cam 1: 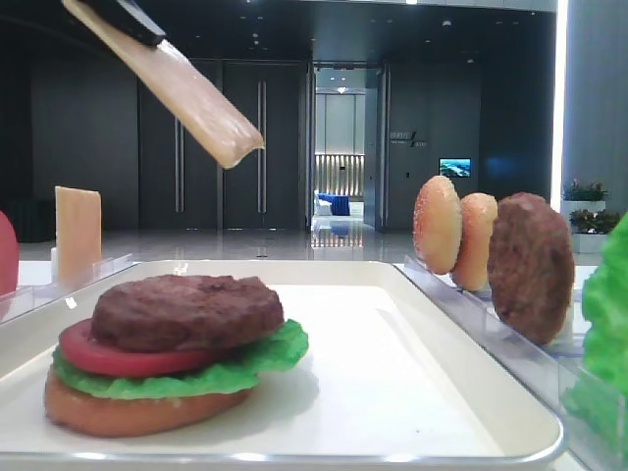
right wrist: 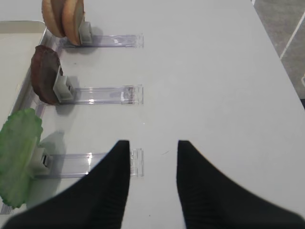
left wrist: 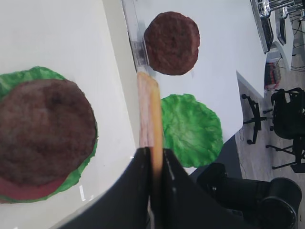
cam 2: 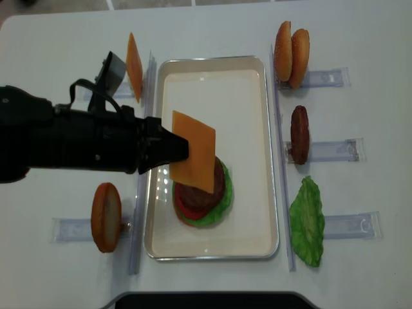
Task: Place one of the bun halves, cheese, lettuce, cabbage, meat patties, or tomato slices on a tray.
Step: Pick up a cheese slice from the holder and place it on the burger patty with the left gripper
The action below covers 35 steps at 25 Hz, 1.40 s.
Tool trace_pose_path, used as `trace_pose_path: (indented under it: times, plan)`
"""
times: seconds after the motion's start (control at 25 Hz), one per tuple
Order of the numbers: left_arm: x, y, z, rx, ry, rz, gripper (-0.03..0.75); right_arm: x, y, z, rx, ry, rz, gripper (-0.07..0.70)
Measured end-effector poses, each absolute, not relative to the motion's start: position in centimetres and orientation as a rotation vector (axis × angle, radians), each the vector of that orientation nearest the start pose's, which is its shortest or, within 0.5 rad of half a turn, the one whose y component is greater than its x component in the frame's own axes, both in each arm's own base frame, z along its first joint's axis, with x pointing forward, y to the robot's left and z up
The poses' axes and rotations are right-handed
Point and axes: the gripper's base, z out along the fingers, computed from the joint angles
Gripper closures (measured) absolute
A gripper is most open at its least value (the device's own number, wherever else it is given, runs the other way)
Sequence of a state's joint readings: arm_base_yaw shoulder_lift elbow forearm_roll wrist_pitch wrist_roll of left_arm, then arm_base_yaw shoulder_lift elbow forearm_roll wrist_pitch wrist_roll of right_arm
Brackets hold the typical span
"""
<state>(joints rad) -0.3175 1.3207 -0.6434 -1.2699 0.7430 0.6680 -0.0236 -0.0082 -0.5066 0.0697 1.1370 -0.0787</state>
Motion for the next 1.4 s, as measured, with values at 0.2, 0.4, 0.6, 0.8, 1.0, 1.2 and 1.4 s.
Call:
trace_pose_path:
  times: [0.2,0.4,0.6,0.8,1.0,1.2,1.4]
  plan:
    - [20.7,-13.0,22.4,0.098,2.546,-1.21,0.69,-1.0,0.6,27.3,-0.065,2.103,0.023,0.395]
    - [20.9,-13.1,21.7,0.099,2.572,-1.204,0.69,-1.0,0.6,27.3,-0.065,2.103,0.023,0.395]
    - [21.5,-13.3,20.4,0.099,2.605,-1.205,0.69,-1.0,0.6,27.3,-0.065,2.103,0.023,0.395]
    - [22.0,-13.6,19.3,0.086,2.624,-1.224,0.69,-1.0,0.6,27.3,-0.065,2.103,0.023,0.395]
    - [22.2,-13.6,18.6,0.078,2.649,-1.22,0.69,-1.0,0.6,27.3,-0.065,2.103,0.023,0.395]
    - [22.1,-13.5,18.5,0.095,2.655,-1.199,0.69,-1.0,0.6,27.3,-0.065,2.103,0.023,0.395]
    - [22.1,-13.4,18.3,0.122,2.674,-1.162,0.69,-1.0,0.6,27.3,-0.065,2.103,0.023,0.395]
